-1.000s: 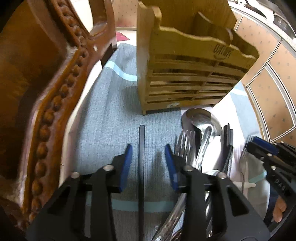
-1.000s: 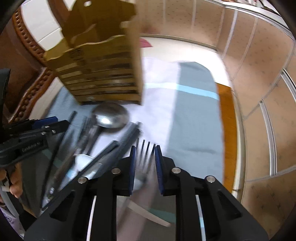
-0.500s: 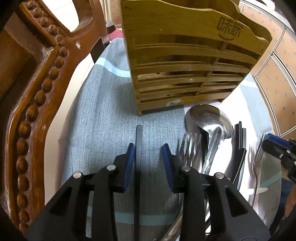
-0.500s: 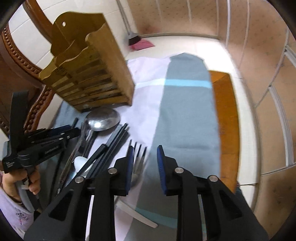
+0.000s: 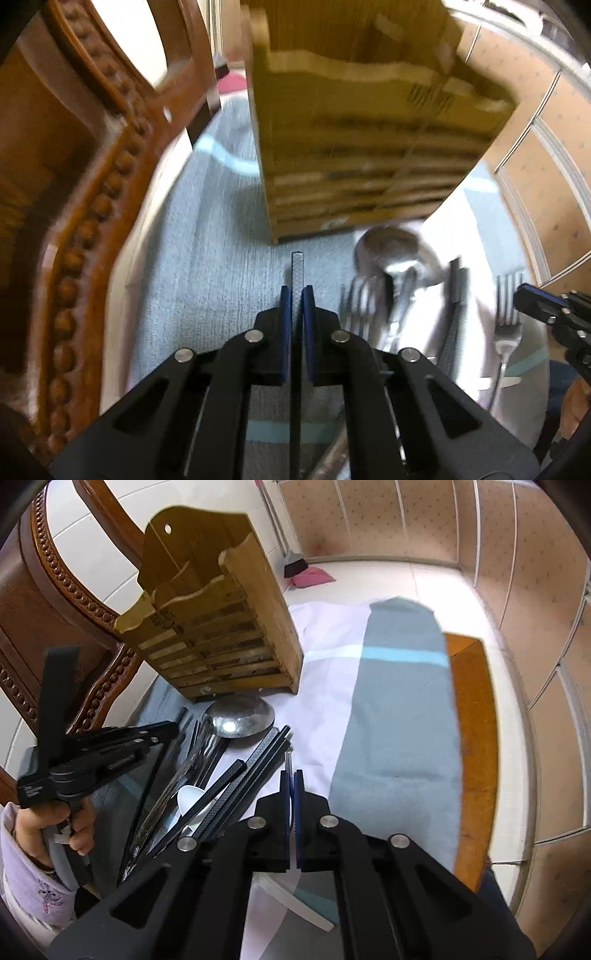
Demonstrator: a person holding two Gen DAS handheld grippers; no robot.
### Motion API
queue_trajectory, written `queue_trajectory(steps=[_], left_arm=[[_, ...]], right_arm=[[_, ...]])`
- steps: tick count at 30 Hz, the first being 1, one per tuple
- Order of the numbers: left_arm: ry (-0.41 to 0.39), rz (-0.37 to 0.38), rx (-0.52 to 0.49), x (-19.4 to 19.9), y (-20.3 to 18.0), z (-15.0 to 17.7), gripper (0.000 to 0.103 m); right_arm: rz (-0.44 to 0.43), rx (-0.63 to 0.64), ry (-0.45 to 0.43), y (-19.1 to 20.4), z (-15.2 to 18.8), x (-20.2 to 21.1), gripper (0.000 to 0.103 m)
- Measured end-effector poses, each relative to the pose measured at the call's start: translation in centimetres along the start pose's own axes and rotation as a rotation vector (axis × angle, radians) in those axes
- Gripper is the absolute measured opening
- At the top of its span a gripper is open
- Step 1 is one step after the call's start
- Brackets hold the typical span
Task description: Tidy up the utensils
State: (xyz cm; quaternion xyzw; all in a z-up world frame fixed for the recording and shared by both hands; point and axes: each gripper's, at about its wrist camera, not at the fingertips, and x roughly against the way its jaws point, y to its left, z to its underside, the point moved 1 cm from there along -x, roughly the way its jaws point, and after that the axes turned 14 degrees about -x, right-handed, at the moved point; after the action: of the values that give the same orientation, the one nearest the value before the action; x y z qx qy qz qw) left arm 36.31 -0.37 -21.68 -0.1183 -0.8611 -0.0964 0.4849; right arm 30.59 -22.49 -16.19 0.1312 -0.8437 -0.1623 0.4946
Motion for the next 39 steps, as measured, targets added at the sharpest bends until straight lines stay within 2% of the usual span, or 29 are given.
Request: queue_trajectory(steps=[5, 10, 13, 18, 22, 28, 33, 39], left_arm=[[-0.142, 0.012, 0.026, 6.0, -0.1, 0.0, 0.007], [-0.273, -0.039, 0.041, 11.9, -0.1, 0.4, 0.006], [-0.323, -0.074, 0.04, 14.0, 0.0, 1.0, 0.006], [-0.401, -0.093, 0.05, 18.0, 0.3, 1.1, 0.006], [-0.479, -0.143, 0.048, 21.6, 0.6, 1.1, 0.006], [-0.568, -0.185, 0.03, 25.6, 0.6, -1.2, 0.006], [-0.72, -0.169, 0.056, 29.1, 1.9, -4.7, 0.006], [-0.751, -0.17, 0.123, 28.2, 3.6, -9.2, 0.006]], right_arm=[[0.054, 0.049, -0.114, 1.4, -0.1, 3.6, 0.002], [0.126, 0.113, -0.23, 3.6, 0.2, 7.3, 0.002], [0.153, 0.149, -0.279, 5.0, 0.2, 8.9, 0.003], [0.149, 0.179, -0.356, 6.9, 0.0, 12.1, 0.003], [0.191, 0.23, -0.449, 8.8, -0.2, 14.2, 0.003], [0.252, 0.288, -0.593, 11.3, -2.3, 15.7, 0.002], [0.296, 0.311, -0.743, 13.2, -5.5, 16.5, 0.002], [0.294, 0.291, -0.829, 14.1, -9.0, 15.7, 0.002]])
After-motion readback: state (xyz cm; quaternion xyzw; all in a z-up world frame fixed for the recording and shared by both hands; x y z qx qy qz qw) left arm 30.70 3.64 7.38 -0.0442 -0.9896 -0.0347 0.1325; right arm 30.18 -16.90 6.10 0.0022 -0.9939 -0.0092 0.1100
